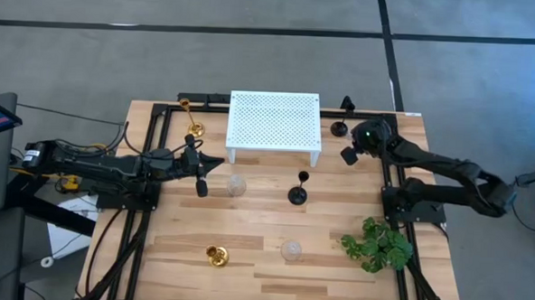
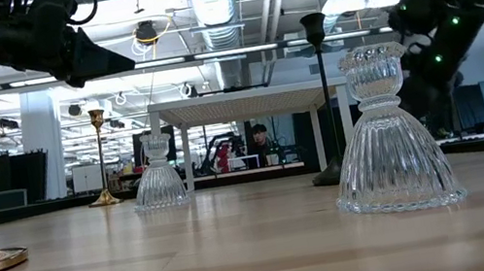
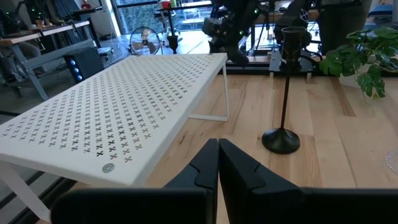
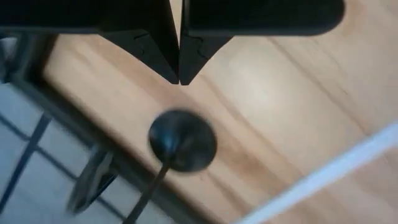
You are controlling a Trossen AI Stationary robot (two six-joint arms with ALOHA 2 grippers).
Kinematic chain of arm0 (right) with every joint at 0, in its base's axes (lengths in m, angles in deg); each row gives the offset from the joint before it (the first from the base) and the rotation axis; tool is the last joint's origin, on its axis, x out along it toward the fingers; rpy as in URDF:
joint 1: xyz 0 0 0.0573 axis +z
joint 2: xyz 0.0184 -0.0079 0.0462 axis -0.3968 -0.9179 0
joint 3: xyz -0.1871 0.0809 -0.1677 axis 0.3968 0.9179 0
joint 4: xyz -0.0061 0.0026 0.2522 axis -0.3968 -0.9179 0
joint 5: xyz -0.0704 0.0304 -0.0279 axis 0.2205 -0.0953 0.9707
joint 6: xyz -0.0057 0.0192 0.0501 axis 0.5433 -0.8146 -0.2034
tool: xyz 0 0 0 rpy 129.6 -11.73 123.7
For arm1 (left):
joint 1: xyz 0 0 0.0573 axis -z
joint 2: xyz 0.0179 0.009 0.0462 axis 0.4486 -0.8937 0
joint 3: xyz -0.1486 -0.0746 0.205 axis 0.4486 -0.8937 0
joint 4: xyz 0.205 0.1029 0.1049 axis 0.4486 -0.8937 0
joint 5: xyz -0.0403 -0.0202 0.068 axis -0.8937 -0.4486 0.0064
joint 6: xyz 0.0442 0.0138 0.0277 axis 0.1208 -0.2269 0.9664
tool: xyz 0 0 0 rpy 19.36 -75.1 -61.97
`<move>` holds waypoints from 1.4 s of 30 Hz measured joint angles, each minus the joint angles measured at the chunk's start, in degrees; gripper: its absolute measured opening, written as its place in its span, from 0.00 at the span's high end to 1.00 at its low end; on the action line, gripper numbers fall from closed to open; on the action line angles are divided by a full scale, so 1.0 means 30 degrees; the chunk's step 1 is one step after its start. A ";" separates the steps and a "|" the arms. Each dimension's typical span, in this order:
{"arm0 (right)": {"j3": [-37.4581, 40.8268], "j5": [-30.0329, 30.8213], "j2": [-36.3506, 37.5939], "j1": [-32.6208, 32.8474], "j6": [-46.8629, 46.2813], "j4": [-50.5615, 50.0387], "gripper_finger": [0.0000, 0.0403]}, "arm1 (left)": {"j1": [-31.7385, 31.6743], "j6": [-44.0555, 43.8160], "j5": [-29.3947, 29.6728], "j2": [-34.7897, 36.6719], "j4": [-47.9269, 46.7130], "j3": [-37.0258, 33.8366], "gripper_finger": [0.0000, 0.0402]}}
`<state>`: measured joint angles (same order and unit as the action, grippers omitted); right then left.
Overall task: Pick & Place candle stick holders
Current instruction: Put the top black candle holder on the shelf
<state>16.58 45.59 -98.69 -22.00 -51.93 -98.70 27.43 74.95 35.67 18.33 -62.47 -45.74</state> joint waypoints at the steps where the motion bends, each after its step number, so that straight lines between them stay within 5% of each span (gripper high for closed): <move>1: 0.0287 -0.0324 -0.0022 -0.0257 0.0136 0.0201 1.00 | 0.0007 0.0000 0.0000 0.0000 0.0000 0.0000 0.97; 15: 0.1795 -0.6831 0.1442 -0.3671 0.3311 0.3703 1.00 | 0.0005 0.0000 0.0000 0.0000 -0.0007 0.0000 0.97; 23: 0.1940 -1.3387 0.1761 -0.6700 0.3222 0.6697 1.00 | 0.0006 0.0007 0.0000 -0.0006 -0.0007 0.0000 0.97; 32: 0.2209 -1.2845 0.1369 -0.7371 0.2350 0.7745 0.99 | 0.0001 0.0013 0.0000 -0.0007 -0.0007 0.0000 0.97; 36: 0.2203 -1.2880 0.1376 -0.7035 0.1999 0.7695 0.89 | 0.0000 0.0007 0.0000 -0.0007 -0.0007 0.0000 0.97; 42: 0.2207 -1.2384 0.1376 -0.6202 0.0733 0.7730 0.55 | 0.0001 0.0012 0.0000 -0.0007 -0.0005 0.0000 0.97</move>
<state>23.20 8.44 -94.56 -40.61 -49.73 -75.51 27.43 74.99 35.67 18.31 -62.49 -45.74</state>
